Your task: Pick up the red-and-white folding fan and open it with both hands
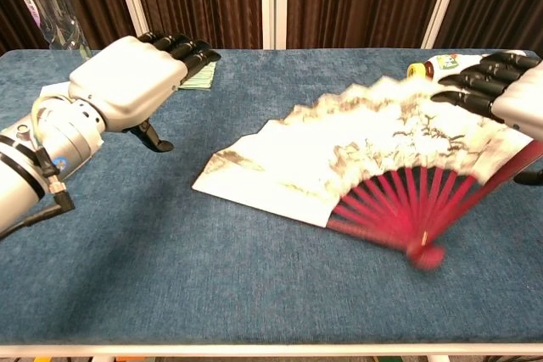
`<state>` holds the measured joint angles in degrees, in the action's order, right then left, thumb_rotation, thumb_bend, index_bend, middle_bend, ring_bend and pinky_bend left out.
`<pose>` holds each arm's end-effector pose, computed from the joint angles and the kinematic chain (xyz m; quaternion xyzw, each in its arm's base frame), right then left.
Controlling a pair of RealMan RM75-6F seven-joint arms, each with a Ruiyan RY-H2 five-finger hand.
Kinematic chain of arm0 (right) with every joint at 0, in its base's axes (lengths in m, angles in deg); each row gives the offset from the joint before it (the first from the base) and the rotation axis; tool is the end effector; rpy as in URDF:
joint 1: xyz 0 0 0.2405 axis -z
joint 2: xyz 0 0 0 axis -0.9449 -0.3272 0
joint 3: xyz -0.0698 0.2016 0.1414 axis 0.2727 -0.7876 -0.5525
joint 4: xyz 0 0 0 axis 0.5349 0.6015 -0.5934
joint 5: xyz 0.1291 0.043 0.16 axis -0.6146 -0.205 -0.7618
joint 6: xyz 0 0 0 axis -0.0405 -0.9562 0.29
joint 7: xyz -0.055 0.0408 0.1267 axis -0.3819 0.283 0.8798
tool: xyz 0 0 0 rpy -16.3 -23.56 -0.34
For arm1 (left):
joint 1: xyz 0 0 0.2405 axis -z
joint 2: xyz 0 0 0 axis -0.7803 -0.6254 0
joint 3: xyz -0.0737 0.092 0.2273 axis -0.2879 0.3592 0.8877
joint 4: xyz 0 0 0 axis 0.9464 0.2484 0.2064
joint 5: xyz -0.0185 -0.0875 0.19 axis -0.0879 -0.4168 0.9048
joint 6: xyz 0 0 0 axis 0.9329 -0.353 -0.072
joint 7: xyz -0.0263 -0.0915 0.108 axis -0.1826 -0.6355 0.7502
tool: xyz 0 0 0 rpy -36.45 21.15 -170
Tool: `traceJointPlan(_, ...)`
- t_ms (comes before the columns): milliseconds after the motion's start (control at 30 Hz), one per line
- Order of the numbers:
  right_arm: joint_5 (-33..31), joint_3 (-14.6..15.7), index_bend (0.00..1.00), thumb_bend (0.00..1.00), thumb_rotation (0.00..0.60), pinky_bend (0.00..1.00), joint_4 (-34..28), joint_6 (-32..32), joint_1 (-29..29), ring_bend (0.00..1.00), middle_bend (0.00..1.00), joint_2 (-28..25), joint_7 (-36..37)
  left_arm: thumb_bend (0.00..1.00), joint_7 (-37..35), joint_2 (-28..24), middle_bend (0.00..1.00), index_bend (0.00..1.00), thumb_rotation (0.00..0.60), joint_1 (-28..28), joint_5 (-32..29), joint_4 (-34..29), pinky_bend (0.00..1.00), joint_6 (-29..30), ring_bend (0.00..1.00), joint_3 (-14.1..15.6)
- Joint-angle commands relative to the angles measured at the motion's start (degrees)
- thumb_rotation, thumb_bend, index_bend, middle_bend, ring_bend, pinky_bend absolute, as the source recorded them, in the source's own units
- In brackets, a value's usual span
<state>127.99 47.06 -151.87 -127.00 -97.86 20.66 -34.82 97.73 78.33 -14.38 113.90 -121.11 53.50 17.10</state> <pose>-0.2380 -0.2605 0.0388 0.8298 -0.1053 0.2319 0.4966 -0.1303 0.3087 -0.0643 -0.7545 -0.1678 -0.3420 0.5345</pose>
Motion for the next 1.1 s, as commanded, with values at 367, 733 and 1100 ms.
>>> traceJointPlan(367, -8.00, -3.86, 0.00, 0.00, 0.600, 0.00, -8.81, 5.44, -1.22, 0.00, 0.00, -8.09, 11.31, 0.00, -10.68, -11.34, 0.00, 0.00, 0.600, -2.41, -6.41, -10.56, 0.07, -1.77, 0.00, -4.96)
traceJointPlan(733, -11.96, -6.61, 0.03, 0.07, 0.600, 0.00, -4.72, -10.05, 10.83, 0.00, 0.12, -13.74, 35.13, 0.00, -30.24, -27.72, 0.01, 0.04, 0.600, -15.27, -6.05, -10.89, 0.08, 3.63, 0.00, -0.66)
traceJointPlan(1100, -10.07, -3.54, 0.04, 0.07, 0.600, 0.00, -5.22, -18.85, 20.54, 0.00, 0.12, -14.78, 42.35, 0.00, -33.61, -36.84, 0.02, 0.06, 0.600, -29.54, -3.83, -19.12, 0.08, 15.16, 0.00, 7.63)
